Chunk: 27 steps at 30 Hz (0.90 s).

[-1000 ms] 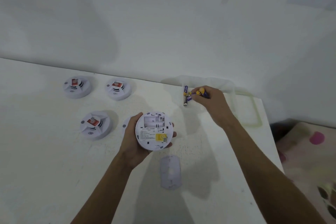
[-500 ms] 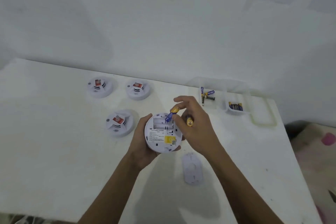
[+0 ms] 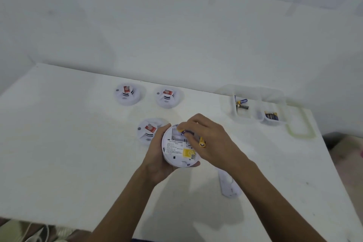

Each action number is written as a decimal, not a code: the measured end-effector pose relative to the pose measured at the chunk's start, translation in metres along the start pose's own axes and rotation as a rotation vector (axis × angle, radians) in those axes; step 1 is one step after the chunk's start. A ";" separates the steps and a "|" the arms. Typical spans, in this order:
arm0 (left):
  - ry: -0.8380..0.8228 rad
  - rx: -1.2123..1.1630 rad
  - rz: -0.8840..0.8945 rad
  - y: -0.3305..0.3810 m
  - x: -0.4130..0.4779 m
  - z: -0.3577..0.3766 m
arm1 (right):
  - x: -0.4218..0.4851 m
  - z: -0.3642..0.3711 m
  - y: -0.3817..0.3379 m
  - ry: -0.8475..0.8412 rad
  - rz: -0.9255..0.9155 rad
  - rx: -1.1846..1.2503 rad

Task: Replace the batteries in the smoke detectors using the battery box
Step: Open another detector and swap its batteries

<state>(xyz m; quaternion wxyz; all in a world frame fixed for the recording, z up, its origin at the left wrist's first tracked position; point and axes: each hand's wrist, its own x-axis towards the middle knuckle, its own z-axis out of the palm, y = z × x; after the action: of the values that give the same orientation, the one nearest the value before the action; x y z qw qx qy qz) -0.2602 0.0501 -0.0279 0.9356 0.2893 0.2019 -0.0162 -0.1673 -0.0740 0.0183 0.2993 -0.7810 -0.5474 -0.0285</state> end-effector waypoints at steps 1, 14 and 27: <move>-0.003 0.003 -0.005 0.002 -0.001 -0.003 | 0.002 0.000 -0.002 -0.024 -0.014 -0.020; -0.064 0.051 0.054 0.020 -0.016 -0.022 | 0.018 0.009 -0.025 -0.150 -0.083 -0.172; -0.091 0.087 0.116 0.030 -0.023 -0.042 | 0.015 0.017 -0.031 -0.159 -0.079 -0.233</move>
<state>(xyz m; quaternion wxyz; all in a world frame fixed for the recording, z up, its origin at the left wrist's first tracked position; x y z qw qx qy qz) -0.2922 0.0965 -0.0348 0.9296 0.3399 0.1413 0.0163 -0.1936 -0.0460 0.0232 0.1608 -0.7881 -0.5927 -0.0420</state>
